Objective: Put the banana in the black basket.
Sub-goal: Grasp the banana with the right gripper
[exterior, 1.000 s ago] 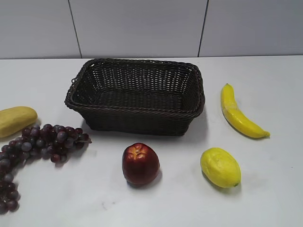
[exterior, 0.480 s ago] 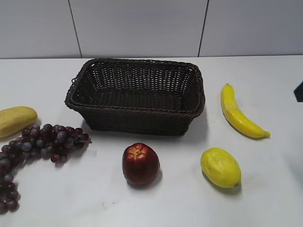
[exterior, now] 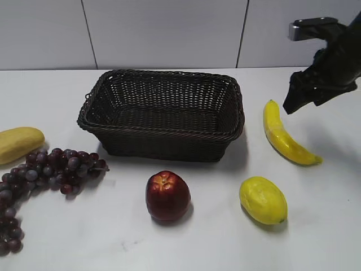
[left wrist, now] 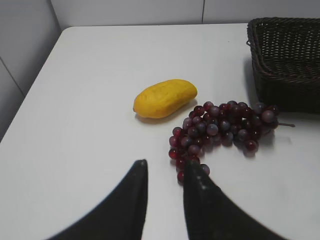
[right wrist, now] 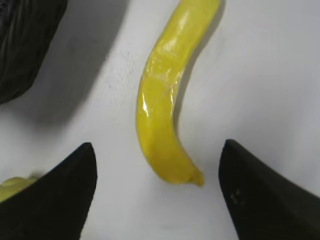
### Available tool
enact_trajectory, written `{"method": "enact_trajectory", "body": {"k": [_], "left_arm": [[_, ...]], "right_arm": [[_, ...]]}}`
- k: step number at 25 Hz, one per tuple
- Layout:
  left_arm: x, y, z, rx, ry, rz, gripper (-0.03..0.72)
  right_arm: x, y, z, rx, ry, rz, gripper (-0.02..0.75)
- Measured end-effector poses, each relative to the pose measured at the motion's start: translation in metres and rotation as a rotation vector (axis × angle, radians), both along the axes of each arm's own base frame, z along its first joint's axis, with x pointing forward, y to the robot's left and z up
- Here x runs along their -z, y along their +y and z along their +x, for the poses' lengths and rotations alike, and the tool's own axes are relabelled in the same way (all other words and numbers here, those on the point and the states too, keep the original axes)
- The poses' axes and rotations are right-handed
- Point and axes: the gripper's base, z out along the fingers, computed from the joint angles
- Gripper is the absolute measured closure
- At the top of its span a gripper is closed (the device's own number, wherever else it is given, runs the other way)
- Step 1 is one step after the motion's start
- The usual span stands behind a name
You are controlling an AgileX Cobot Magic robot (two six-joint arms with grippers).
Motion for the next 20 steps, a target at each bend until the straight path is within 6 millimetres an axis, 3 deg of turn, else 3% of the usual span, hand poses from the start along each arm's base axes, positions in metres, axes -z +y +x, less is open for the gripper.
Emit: {"method": "enact_trajectory", "body": {"k": [6, 13, 16, 18, 20], "left_arm": [[0.000, 0.000, 0.000, 0.000, 0.000, 0.000, 0.449], [0.000, 0.000, 0.000, 0.000, 0.000, 0.000, 0.449], [0.000, 0.000, 0.000, 0.000, 0.000, 0.000, 0.449], [0.000, 0.000, 0.000, 0.000, 0.000, 0.000, 0.449], [0.000, 0.000, 0.000, 0.000, 0.000, 0.000, 0.449]], "right_arm": [[0.045, 0.008, 0.028, -0.007, 0.046, -0.018, 0.164], [0.096, 0.022, 0.028, -0.056, 0.148, -0.063, 0.176], [0.099, 0.023, 0.028, -0.049, 0.142, -0.108, 0.286], [0.097, 0.021, 0.029, -0.036, 0.135, -0.132, 0.421], [0.090, 0.019, 0.029, -0.028, 0.115, -0.144, 0.418]]}}
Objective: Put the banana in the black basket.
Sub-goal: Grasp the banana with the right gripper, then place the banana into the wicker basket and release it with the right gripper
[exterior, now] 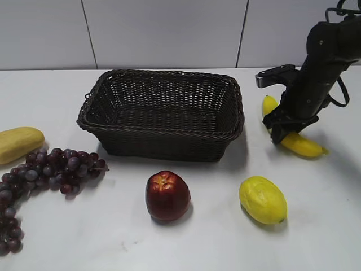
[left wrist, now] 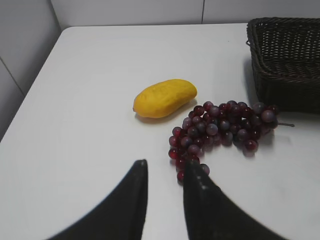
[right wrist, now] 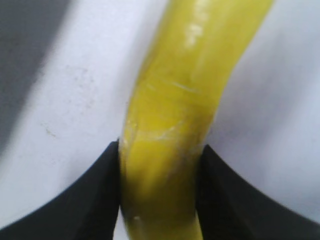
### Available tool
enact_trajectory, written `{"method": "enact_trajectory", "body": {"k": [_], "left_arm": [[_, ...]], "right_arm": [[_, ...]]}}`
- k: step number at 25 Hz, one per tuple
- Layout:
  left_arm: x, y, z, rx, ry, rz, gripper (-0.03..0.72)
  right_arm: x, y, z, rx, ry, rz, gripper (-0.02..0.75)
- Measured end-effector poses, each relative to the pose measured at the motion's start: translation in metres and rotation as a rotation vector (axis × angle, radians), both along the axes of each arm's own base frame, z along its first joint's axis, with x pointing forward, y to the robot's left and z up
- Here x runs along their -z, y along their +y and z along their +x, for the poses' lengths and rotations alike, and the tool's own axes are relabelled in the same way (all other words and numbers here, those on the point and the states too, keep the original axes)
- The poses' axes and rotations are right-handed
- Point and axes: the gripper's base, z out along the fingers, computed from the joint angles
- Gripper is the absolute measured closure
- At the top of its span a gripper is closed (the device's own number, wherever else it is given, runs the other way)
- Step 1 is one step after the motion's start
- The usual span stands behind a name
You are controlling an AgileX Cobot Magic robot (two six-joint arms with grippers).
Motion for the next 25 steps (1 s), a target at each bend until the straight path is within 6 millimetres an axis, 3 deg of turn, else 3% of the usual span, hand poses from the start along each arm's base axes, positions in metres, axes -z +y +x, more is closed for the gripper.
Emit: {"method": "enact_trajectory", "body": {"k": [3, 8, 12, 15, 20, 25], "left_arm": [[0.000, 0.000, 0.000, 0.000, 0.000, 0.000, 0.449], [0.000, 0.000, 0.000, 0.000, 0.000, 0.000, 0.449], [0.000, 0.000, 0.000, 0.000, 0.000, 0.000, 0.449], [0.000, 0.000, 0.000, 0.000, 0.000, 0.000, 0.449], [0.000, 0.000, 0.000, 0.000, 0.000, 0.000, 0.449], [0.000, 0.000, 0.000, 0.000, 0.000, 0.000, 0.449]], "right_arm": [[-0.027, -0.001, -0.001, 0.006, -0.065, 0.006, 0.418], [-0.099, 0.007, -0.005, -0.041, -0.220, 0.052, 0.418], [-0.142, 0.039, -0.004, -0.181, -0.299, 0.091, 0.418], [-0.160, 0.074, -0.001, -0.326, -0.378, 0.097, 0.418], [-0.156, 0.143, -0.007, -0.640, -0.447, 0.074, 0.418], [-0.120, 0.187, -0.013, -0.769, -0.426, 0.070, 0.418]]}}
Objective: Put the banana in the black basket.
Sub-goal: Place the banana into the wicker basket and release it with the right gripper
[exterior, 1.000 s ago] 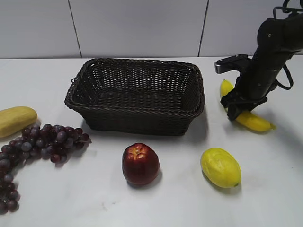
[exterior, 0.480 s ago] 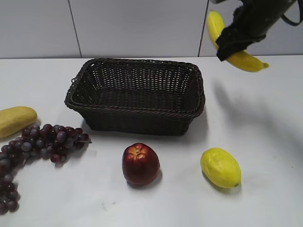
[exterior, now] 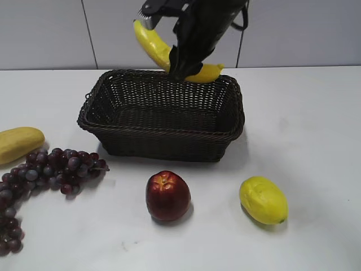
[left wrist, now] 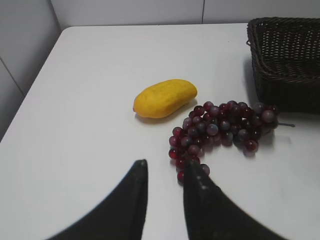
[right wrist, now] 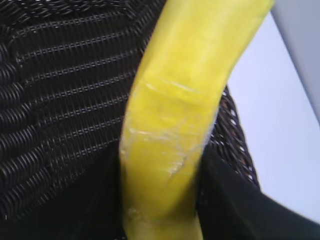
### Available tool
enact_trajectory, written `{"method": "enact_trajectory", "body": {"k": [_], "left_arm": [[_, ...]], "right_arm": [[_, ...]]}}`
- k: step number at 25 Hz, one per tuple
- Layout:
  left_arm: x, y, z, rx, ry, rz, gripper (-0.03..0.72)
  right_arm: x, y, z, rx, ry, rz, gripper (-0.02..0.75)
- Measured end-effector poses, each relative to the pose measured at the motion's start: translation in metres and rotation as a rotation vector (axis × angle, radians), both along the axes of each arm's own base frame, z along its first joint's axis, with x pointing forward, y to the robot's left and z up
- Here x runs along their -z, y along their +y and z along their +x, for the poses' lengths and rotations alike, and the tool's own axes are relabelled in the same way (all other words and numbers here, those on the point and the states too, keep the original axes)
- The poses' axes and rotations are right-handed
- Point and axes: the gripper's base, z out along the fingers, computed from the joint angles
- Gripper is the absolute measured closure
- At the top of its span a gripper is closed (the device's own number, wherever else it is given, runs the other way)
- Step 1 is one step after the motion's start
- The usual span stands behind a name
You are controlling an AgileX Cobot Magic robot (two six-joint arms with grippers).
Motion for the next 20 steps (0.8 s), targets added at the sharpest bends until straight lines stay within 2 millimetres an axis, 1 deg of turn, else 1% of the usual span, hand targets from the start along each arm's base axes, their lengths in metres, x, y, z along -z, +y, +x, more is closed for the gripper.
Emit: {"method": "enact_trajectory", "body": {"k": [3, 6, 7, 8, 10, 11, 12, 13, 16, 18, 20], "left_arm": [[0.000, 0.000, 0.000, 0.000, 0.000, 0.000, 0.449], [0.000, 0.000, 0.000, 0.000, 0.000, 0.000, 0.449], [0.000, 0.000, 0.000, 0.000, 0.000, 0.000, 0.449], [0.000, 0.000, 0.000, 0.000, 0.000, 0.000, 0.449], [0.000, 0.000, 0.000, 0.000, 0.000, 0.000, 0.449], [0.000, 0.000, 0.000, 0.000, 0.000, 0.000, 0.449], [0.000, 0.000, 0.000, 0.000, 0.000, 0.000, 0.449], [0.000, 0.000, 0.000, 0.000, 0.000, 0.000, 0.449], [0.000, 0.000, 0.000, 0.000, 0.000, 0.000, 0.449], [0.000, 0.000, 0.000, 0.000, 0.000, 0.000, 0.449], [0.000, 0.000, 0.000, 0.000, 0.000, 0.000, 0.449]], "right_arm": [[0.026, 0.009, 0.002, -0.019, 0.035, -0.024, 0.418], [0.046, 0.012, 0.004, -0.021, 0.069, -0.046, 0.418], [0.054, 0.012, 0.005, -0.022, 0.082, -0.058, 0.402], [0.057, 0.012, 0.005, -0.024, 0.090, -0.066, 0.366], [0.057, 0.012, 0.005, -0.025, 0.095, -0.069, 0.219], [0.055, 0.011, 0.005, -0.025, 0.091, -0.067, 0.160], [0.055, 0.011, 0.005, -0.026, 0.086, -0.072, 0.122], [0.051, 0.010, 0.005, -0.027, 0.077, -0.074, 0.111], [0.032, 0.005, 0.004, 0.002, 0.032, -0.082, 0.102], [0.016, -0.003, 0.006, 0.083, 0.004, -0.073, 0.102], [-0.003, -0.017, 0.009, 0.188, -0.016, -0.047, 0.104]]}}
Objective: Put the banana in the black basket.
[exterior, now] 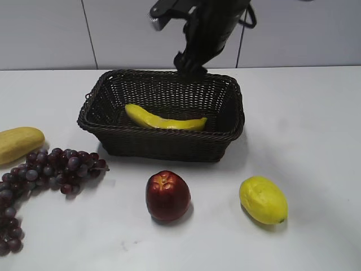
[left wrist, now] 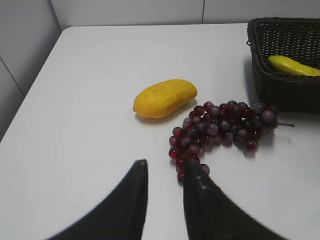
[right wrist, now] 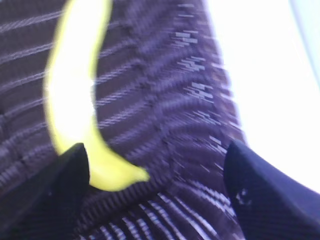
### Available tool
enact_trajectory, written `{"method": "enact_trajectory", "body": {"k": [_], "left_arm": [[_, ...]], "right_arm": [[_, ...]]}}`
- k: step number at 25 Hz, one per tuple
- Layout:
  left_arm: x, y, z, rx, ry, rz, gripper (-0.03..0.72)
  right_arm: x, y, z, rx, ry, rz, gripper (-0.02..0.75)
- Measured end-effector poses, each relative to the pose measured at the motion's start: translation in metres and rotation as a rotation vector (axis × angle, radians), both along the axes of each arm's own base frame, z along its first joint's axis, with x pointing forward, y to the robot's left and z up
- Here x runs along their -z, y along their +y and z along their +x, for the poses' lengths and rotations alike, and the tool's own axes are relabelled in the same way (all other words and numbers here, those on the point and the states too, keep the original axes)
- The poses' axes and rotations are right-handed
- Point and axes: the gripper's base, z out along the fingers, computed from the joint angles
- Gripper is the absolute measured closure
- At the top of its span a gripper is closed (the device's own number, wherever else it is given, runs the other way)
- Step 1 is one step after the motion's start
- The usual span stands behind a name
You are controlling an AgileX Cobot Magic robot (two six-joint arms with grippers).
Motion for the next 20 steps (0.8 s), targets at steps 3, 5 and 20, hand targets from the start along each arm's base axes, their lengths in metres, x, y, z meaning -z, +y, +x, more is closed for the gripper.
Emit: {"method": "enact_trajectory", "body": {"k": [3, 5, 20], "left_arm": [[0.000, 0.000, 0.000, 0.000, 0.000, 0.000, 0.449], [0.000, 0.000, 0.000, 0.000, 0.000, 0.000, 0.449], [0.000, 0.000, 0.000, 0.000, 0.000, 0.000, 0.449]], "right_arm": [[-0.018, -0.030, 0.007, 0.128, 0.014, 0.020, 0.111], [-0.022, -0.054, 0.014, 0.232, 0.060, 0.038, 0.116], [-0.016, -0.247, 0.029, 0.841, 0.400, 0.156, 0.164]]}}
